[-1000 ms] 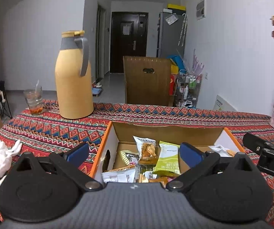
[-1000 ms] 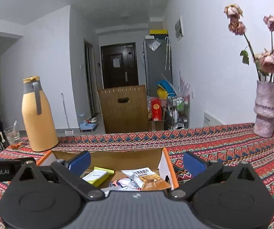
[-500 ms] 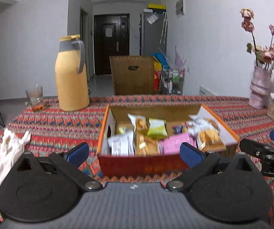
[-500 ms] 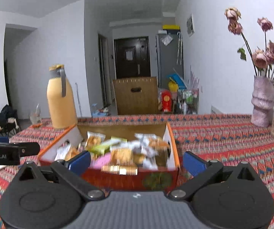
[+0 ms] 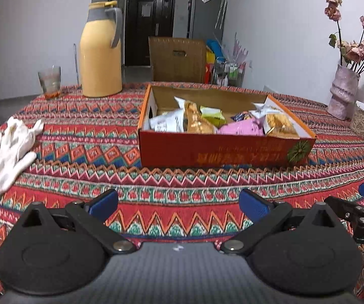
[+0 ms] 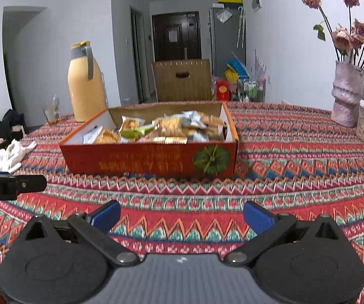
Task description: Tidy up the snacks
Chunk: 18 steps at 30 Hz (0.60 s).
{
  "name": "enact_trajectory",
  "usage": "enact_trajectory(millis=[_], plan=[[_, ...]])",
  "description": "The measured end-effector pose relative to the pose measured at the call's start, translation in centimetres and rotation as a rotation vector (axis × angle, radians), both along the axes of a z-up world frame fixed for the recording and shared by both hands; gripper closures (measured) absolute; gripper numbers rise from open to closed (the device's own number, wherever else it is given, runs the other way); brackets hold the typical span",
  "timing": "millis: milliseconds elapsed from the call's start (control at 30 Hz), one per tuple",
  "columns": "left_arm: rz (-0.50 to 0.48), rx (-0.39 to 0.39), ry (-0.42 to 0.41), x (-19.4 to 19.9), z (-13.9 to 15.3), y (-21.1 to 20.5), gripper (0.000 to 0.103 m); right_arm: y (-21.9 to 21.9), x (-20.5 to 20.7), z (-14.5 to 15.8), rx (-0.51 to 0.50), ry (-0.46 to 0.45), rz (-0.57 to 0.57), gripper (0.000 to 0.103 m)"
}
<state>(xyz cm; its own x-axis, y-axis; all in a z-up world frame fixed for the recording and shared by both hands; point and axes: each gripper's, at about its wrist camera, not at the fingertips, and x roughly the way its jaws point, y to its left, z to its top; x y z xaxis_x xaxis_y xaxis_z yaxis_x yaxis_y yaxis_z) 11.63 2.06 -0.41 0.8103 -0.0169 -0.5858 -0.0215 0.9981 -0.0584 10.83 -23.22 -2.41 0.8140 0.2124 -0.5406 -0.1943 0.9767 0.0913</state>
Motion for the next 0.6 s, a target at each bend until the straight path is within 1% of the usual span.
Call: enact_trajectory(millis=[100, 600], plan=[[-0.007, -0.005, 0.007, -0.15, -0.15, -0.02, 0.000, 0.13, -0.15, -0.22, 0.003, 0.014, 0.000, 0.000], [-0.026, -0.008, 0.024, -0.43, -0.62, -0.34, 0.000, -0.05, 0.19, -0.36, 0.022, 0.020, -0.014, 0.000]])
